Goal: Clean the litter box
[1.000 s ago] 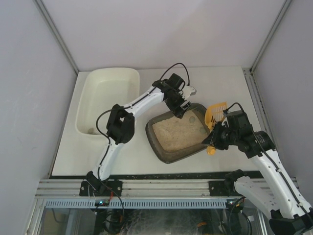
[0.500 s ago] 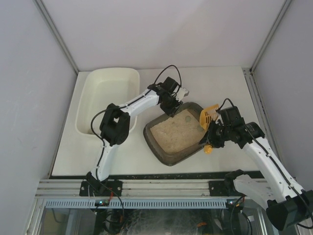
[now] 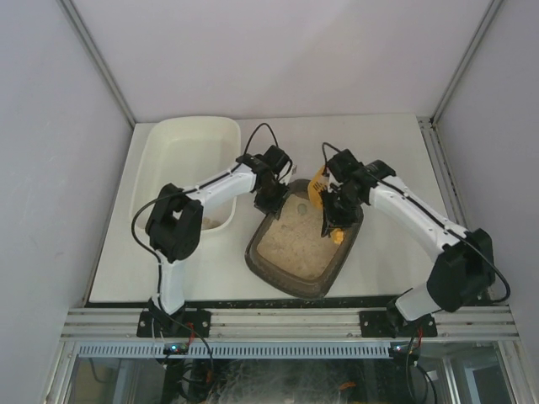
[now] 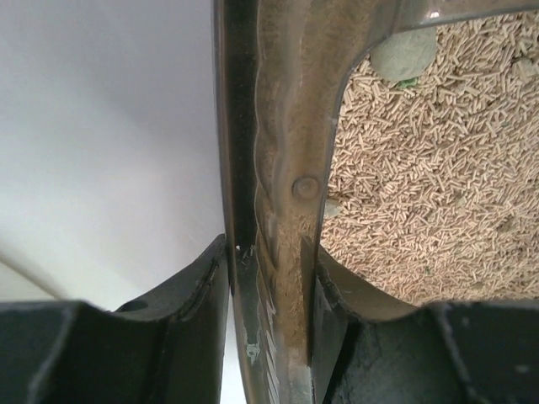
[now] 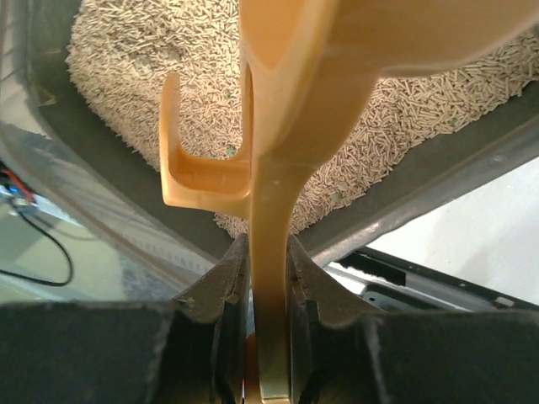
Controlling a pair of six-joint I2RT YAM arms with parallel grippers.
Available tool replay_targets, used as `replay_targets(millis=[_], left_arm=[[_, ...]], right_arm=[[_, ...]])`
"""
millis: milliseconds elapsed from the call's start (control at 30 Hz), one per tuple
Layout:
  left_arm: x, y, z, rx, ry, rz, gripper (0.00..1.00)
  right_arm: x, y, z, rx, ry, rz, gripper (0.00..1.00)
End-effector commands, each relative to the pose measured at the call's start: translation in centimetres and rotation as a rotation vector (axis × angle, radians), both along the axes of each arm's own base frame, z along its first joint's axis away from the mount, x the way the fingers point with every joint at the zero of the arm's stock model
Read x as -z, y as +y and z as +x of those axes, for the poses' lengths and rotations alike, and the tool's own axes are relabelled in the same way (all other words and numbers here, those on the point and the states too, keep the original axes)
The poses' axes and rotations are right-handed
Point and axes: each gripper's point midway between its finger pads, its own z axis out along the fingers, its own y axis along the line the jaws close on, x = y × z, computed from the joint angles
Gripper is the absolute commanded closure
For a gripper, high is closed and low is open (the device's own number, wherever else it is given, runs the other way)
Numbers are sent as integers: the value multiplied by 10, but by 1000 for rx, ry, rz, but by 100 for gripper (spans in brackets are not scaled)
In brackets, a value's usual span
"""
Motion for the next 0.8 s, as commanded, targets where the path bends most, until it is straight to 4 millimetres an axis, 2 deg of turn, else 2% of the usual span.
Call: replay_targets(millis=[0,67,233,367,600,767], left_arm=[[-46,6,-14,-194,-30,-92,68],[-49,12,-17,-242,-51,-99,70],[-56,24,-19,-361,-100,-119,75],[-65,25,-20,-418,-113,-152,80],[-83,26,-21,-485,-155,-207,86],[-88,27,-24,-493,-170,-239,90]], right_arm=[[8,-1,-11,-158,26,-150,100],[13,5,-17,-177,64,-160,100],[17,-1,-34,-173,141,-236,100],[23,6,-45,-163,218,-232,100],[29,53,-67,-95,376,-107,100],[16,106,-65,61,456,154,100]])
